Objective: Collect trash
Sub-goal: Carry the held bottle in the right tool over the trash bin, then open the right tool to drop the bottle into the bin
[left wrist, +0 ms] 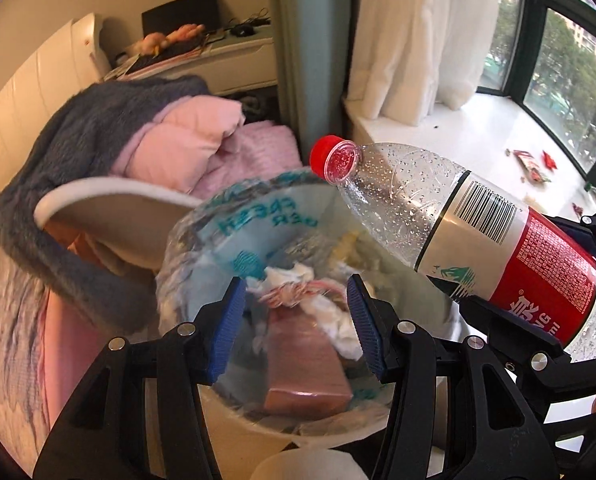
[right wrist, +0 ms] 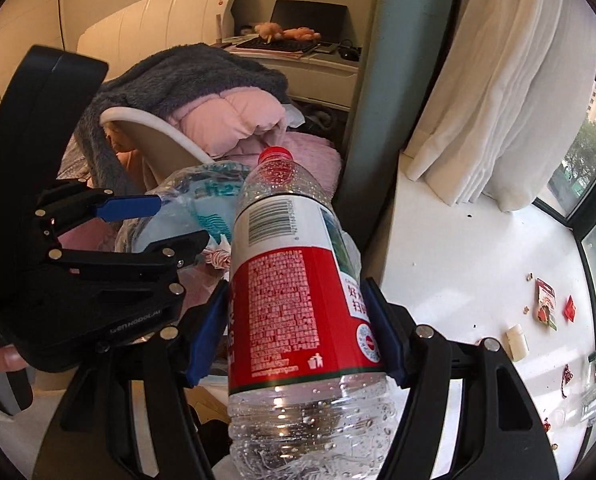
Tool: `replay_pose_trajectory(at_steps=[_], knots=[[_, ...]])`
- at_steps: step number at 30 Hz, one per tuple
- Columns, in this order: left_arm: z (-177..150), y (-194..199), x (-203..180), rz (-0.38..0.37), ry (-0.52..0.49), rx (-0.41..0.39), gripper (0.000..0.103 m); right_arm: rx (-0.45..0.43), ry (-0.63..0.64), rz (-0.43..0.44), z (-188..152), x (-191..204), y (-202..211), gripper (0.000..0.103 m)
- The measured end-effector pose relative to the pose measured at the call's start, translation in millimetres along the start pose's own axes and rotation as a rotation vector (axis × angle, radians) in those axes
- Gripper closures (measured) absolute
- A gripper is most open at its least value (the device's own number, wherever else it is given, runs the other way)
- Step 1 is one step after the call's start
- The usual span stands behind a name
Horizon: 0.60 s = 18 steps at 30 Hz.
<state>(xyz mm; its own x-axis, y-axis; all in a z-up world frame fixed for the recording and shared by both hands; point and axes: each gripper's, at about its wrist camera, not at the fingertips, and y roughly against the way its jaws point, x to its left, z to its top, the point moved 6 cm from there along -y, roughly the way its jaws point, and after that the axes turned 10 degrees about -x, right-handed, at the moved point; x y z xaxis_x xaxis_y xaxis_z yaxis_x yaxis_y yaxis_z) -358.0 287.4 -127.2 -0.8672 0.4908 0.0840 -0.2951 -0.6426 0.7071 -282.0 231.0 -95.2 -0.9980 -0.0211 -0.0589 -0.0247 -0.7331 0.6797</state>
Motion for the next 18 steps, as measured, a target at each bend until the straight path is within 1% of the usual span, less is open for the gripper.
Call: replay_pose_trajectory(at_steps=[3, 9, 18], knots=[[-4.5, -1.5, 11.7, 0.026, 0.007, 0.013, 0.053, 0.02, 0.013, 0.025, -2.1, 11.6, -6.2, 0.04], [-11.4, -8.9, 32.1, 0.045, 0.045, 0.034, 0.053, 0.041, 0.026, 0.059, 0.1, 23.8, -20.3, 0.04], [-9.9, -12.9, 34.9, 0.049, 0.044, 0.035, 0.053, 0.051, 0.024, 0.064, 1.5, 26.9, -27.3, 0.04]])
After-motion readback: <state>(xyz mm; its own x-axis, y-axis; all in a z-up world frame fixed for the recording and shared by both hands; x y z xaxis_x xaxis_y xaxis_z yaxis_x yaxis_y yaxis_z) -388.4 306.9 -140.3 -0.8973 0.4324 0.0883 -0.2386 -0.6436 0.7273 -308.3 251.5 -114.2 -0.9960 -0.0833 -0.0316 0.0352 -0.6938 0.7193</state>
